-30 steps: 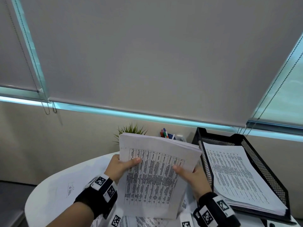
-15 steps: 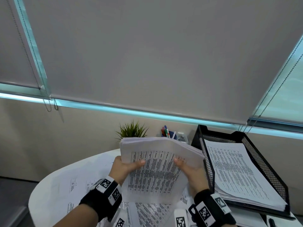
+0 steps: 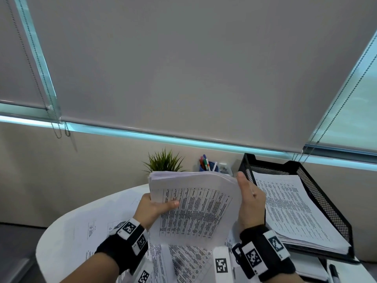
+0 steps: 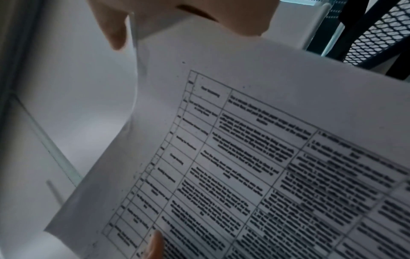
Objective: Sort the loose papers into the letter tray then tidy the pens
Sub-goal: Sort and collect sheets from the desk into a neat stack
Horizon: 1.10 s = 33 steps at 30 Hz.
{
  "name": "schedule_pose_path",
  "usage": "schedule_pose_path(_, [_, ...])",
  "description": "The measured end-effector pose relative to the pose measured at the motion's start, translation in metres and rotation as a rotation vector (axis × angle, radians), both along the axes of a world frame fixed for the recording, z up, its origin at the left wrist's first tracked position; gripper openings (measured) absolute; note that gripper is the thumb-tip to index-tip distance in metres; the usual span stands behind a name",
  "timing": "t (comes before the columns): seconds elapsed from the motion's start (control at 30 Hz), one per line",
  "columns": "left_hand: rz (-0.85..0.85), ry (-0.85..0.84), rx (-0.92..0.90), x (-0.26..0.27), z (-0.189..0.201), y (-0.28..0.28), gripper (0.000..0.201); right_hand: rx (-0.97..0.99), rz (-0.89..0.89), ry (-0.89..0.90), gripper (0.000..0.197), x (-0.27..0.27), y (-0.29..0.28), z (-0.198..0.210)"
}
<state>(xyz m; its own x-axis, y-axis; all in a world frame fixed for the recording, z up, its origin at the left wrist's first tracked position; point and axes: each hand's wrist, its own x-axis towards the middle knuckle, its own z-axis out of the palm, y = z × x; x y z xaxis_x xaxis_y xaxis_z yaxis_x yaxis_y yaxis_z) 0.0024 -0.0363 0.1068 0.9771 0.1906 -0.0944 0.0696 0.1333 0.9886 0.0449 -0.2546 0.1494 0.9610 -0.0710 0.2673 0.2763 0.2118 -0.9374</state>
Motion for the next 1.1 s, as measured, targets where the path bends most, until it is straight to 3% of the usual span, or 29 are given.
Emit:
schedule_pose_path(0.07, [-0.015, 0.011, 0.002, 0.000, 0.001, 0.001, 0.050, 0.023, -0.012, 0.025, 0.046, 0.000, 0.000, 0.000])
schedule_pose_path(0.17, [-0.033, 0.027, 0.014, 0.003, -0.001, 0.003, 0.058, 0.023, -0.045, 0.006, 0.025, -0.001, 0.000, 0.002])
schedule_pose_path(0.27, [-0.033, 0.044, 0.019, 0.008, -0.001, 0.003, 0.033, -0.048, -0.095, -0.083, 0.027, -0.001, -0.001, 0.006])
schedule_pose_path(0.33, [-0.023, 0.053, 0.025, 0.011, -0.002, 0.003, 0.028, -0.067, -0.080, -0.107, 0.020, 0.000, -0.003, 0.006])
schedule_pose_path(0.47, [-0.013, 0.061, 0.050, 0.016, -0.008, 0.006, 0.031, -0.201, 0.016, -0.069, 0.057, -0.002, -0.012, -0.009])
schedule_pose_path(0.63, [-0.046, 0.084, 0.067, 0.017, -0.021, 0.008, 0.035, -0.238, 0.110, 0.224, 0.079, -0.005, -0.016, -0.060])
schedule_pose_path(0.67, [-0.048, 0.086, 0.065, 0.016, -0.024, 0.007, 0.036, -0.249, 0.115, 0.258, 0.077, -0.004, -0.014, -0.068])
schedule_pose_path(0.77, [-0.035, 0.081, 0.037, 0.017, -0.028, 0.005, 0.033, -0.263, 0.125, 0.320, 0.035, -0.005, -0.014, -0.079])
schedule_pose_path(0.8, [-0.034, 0.080, 0.025, 0.017, -0.028, 0.005, 0.032, -0.274, 0.135, 0.337, 0.030, -0.004, -0.015, -0.083])
schedule_pose_path(0.87, [-0.034, 0.080, 0.005, 0.018, -0.029, 0.006, 0.032, -0.278, 0.182, 0.385, 0.034, -0.005, -0.018, -0.090])
schedule_pose_path(0.97, [-0.017, 0.073, -0.006, 0.018, -0.037, 0.006, 0.035, -0.271, 0.227, 0.462, 0.067, -0.010, -0.019, -0.102])
schedule_pose_path(1.07, [-0.037, 0.084, 0.016, 0.013, -0.047, 0.005, 0.032, -0.230, 0.199, 0.508, 0.057, -0.018, -0.014, -0.107])
schedule_pose_path(1.1, [-0.044, 0.085, 0.028, 0.011, -0.049, 0.004, 0.030, -0.217, 0.186, 0.515, 0.064, -0.018, -0.012, -0.109])
